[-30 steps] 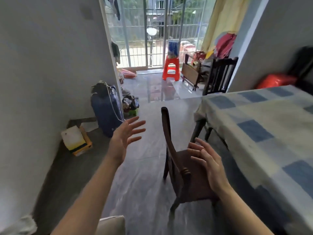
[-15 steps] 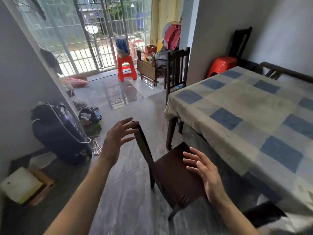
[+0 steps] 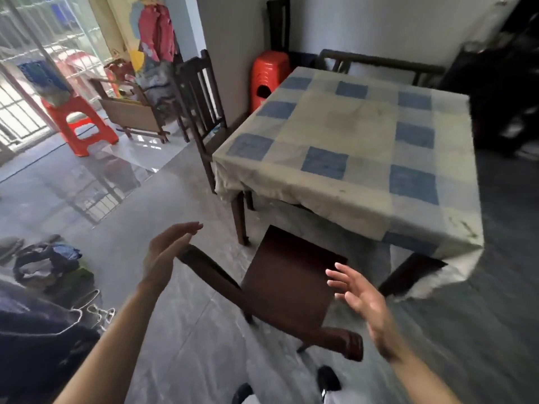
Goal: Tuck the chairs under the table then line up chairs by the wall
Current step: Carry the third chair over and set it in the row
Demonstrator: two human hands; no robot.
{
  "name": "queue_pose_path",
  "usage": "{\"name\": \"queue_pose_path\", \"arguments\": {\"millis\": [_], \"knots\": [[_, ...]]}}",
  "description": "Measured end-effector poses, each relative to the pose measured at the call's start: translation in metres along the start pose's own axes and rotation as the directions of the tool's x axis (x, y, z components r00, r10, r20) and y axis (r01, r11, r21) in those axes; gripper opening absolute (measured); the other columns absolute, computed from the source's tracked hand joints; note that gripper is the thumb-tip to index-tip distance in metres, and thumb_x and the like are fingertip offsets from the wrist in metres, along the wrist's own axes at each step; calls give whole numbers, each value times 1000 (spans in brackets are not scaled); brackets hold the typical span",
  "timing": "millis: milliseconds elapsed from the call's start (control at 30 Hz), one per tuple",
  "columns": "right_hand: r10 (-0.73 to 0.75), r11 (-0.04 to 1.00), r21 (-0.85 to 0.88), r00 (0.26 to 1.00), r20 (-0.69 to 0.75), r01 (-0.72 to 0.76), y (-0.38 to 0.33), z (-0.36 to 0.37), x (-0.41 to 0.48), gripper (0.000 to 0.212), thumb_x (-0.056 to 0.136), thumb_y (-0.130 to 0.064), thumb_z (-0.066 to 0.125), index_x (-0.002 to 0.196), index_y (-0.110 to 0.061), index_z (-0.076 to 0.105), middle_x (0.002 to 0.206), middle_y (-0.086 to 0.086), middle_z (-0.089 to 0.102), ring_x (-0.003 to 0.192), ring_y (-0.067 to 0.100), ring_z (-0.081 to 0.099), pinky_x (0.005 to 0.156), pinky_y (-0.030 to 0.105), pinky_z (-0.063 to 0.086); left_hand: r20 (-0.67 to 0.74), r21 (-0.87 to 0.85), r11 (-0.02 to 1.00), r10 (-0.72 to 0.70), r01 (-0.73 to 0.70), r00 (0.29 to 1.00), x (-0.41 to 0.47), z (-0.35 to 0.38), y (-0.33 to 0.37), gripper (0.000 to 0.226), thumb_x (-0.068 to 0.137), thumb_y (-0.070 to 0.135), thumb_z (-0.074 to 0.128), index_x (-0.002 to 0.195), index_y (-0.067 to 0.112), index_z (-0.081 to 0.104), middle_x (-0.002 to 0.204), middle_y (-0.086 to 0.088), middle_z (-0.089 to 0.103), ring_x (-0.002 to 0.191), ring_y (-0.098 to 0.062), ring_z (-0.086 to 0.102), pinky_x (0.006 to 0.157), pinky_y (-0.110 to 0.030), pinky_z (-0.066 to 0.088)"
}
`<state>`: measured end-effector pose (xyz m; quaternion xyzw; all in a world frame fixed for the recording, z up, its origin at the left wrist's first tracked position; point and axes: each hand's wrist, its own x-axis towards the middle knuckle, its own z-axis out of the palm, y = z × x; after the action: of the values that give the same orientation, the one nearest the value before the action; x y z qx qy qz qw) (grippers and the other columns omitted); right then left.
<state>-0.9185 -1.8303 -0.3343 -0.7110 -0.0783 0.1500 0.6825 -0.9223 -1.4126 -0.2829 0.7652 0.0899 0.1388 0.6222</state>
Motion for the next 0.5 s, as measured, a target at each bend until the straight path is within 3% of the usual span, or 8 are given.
{"name": "queue_pose_path", "arguments": {"millis": [100, 200, 300, 400, 500], "knots": [[11, 1000, -9, 993, -118, -12, 10, 17, -22, 54, 91, -19, 55, 145, -16, 53, 140, 2, 66, 126, 24, 62, 107, 35, 49, 202, 41, 999, -32, 24, 979, 16, -17, -23, 32, 83, 47, 62, 107, 35, 80, 115, 7, 78, 112, -13, 69, 88, -21, 49], [10, 999, -34, 979, -204, -17, 17, 32, -39, 50, 90, -21, 59, 141, -20, 60, 137, 0, 68, 126, 23, 63, 105, 30, 50, 308, 25, 999, -51, 45, 950, 19, -27, -46, 30, 83, 48, 65, 105, 35, 81, 115, 4, 79, 112, -16, 70, 91, -30, 51], [12, 999, -41, 962, -273, -24, 23, 40, -43, 43, 90, -21, 61, 132, -22, 68, 132, 2, 71, 125, 24, 65, 106, 36, 50, 334, -2, 997, -74, 80, 940, 26, -29, -60, 28, 81, 46, 67, 101, 34, 82, 115, 6, 79, 112, -15, 71, 90, -30, 52], [7, 1000, -15, 921, -389, -14, 32, 41, -42, 40, 88, -21, 61, 126, -15, 72, 125, 5, 74, 121, 26, 67, 106, 44, 50, 354, -28, 992, -105, 123, 929, 33, -25, -74, 29, 78, 44, 69, 100, 31, 83, 113, 5, 79, 111, -14, 71, 86, -21, 51], [25, 999, 36, 902, -431, -10, 46, 42, -46, 38, 88, -21, 60, 121, -12, 75, 124, 8, 75, 122, 27, 67, 109, 40, 48, 336, -81, 975, -169, 208, 927, 35, -16, -88, 26, 78, 30, 69, 99, 22, 83, 112, -4, 80, 113, -21, 70, 94, -32, 51]]}}
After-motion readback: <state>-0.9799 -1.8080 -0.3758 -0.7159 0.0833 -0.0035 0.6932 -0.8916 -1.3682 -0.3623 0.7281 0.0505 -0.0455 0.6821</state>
